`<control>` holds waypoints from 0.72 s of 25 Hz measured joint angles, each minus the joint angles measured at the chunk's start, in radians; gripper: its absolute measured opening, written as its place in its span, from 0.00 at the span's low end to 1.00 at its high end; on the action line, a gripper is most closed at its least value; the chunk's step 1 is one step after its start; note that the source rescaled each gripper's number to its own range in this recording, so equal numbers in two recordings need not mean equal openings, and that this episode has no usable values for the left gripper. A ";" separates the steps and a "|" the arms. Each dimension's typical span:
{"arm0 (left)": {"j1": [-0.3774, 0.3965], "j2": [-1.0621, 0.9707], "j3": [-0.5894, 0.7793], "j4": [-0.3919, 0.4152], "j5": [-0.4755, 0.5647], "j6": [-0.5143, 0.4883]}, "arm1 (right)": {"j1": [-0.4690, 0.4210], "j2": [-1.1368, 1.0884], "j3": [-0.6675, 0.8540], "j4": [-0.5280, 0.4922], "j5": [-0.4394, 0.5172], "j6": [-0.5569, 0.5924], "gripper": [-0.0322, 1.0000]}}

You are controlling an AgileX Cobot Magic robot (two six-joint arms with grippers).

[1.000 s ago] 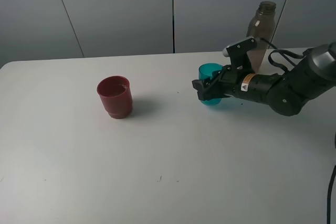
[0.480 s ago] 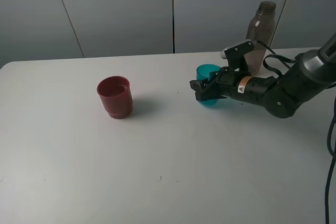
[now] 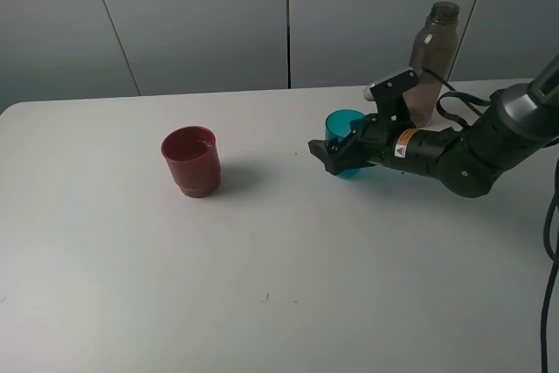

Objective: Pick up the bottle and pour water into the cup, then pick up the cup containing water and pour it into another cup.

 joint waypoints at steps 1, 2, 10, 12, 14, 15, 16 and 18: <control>0.000 0.000 0.000 0.000 0.000 0.000 | 0.000 0.000 0.000 -0.011 0.005 0.000 0.94; 0.000 0.000 0.000 0.000 0.000 0.000 | 0.000 0.000 -0.002 -0.020 0.020 0.004 0.96; 0.000 0.000 0.000 0.000 0.000 0.000 | 0.000 -0.030 0.046 -0.047 0.158 0.057 0.99; 0.000 0.000 0.000 0.000 0.000 0.000 | 0.000 -0.075 0.071 -0.047 0.177 0.059 0.99; 0.000 0.000 0.000 0.000 0.000 0.000 | 0.000 -0.125 0.100 -0.045 0.214 0.065 0.99; 0.000 0.000 0.000 0.000 0.000 0.000 | 0.000 -0.149 0.115 -0.042 0.236 0.072 0.99; 0.000 0.000 0.000 0.000 0.000 0.000 | 0.000 -0.180 0.133 -0.040 0.274 0.080 0.99; 0.000 0.000 0.000 0.000 0.000 0.000 | 0.000 -0.253 0.166 -0.038 0.353 0.105 0.99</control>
